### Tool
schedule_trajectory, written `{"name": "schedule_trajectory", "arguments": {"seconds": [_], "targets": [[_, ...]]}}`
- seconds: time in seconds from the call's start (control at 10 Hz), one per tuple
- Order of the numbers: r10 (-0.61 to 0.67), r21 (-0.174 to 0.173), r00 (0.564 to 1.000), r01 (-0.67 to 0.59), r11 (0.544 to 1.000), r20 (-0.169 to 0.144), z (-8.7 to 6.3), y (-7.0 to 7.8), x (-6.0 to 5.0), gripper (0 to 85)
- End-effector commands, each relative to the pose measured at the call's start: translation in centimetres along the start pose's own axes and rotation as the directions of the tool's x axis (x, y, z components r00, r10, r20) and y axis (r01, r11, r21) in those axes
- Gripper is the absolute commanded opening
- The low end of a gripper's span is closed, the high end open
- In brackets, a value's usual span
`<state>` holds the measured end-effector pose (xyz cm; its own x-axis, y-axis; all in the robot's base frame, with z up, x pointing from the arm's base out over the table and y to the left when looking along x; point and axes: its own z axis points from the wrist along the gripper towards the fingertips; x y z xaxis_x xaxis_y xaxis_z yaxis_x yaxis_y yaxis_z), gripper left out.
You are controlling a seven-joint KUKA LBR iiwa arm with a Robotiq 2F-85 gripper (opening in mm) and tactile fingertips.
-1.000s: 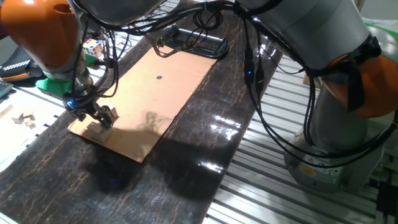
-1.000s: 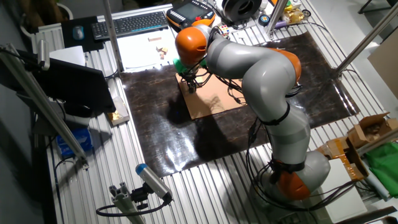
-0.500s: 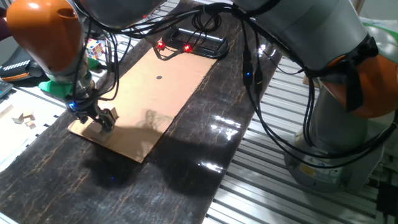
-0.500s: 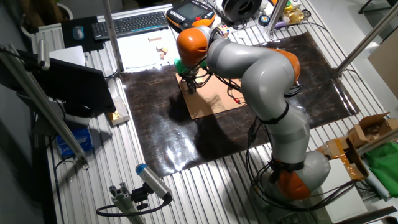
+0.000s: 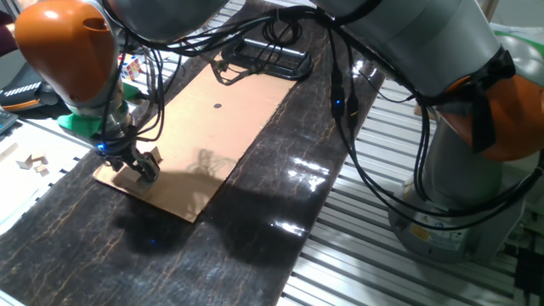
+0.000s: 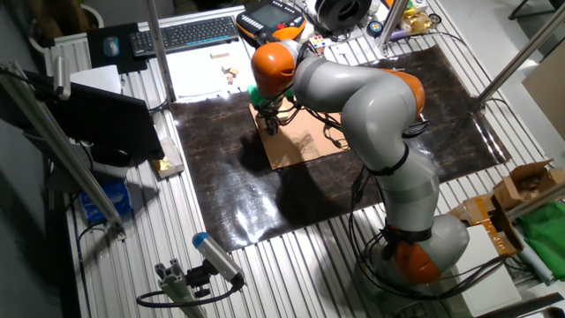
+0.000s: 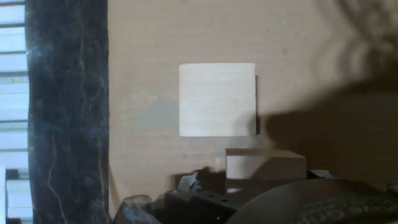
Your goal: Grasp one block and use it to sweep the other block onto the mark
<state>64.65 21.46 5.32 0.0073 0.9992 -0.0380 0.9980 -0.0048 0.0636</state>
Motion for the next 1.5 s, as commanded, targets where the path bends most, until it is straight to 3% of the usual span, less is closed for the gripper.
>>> {"name": "schedule_trajectory", "arguments": {"seconds": [0.0,0.6,0.8,1.0,1.1,1.2,1.4], "targets": [[0.0,0.003,1.0,0.0,1.0,0.001,0.07,0.03,0.02,85.0],[0.01,0.023,1.0,-0.01,1.0,0.006,0.43,-0.03,0.0,82.7],[0.003,0.021,1.0,-0.003,1.0,0.008,0.45,-0.14,-0.01,75.3],[-0.016,0.02,1.0,0.016,1.0,0.007,0.45,-0.28,-0.07,48.0],[-0.03,0.02,1.0,0.029,0.999,0.004,0.37,-0.34,-0.07,18.3],[-0.036,0.015,0.999,0.036,0.999,0.002,0.3,-0.37,-0.05,0.7],[-0.045,0.012,0.999,0.045,0.999,0.001,0.24,-0.38,-0.04,0.7]]}}
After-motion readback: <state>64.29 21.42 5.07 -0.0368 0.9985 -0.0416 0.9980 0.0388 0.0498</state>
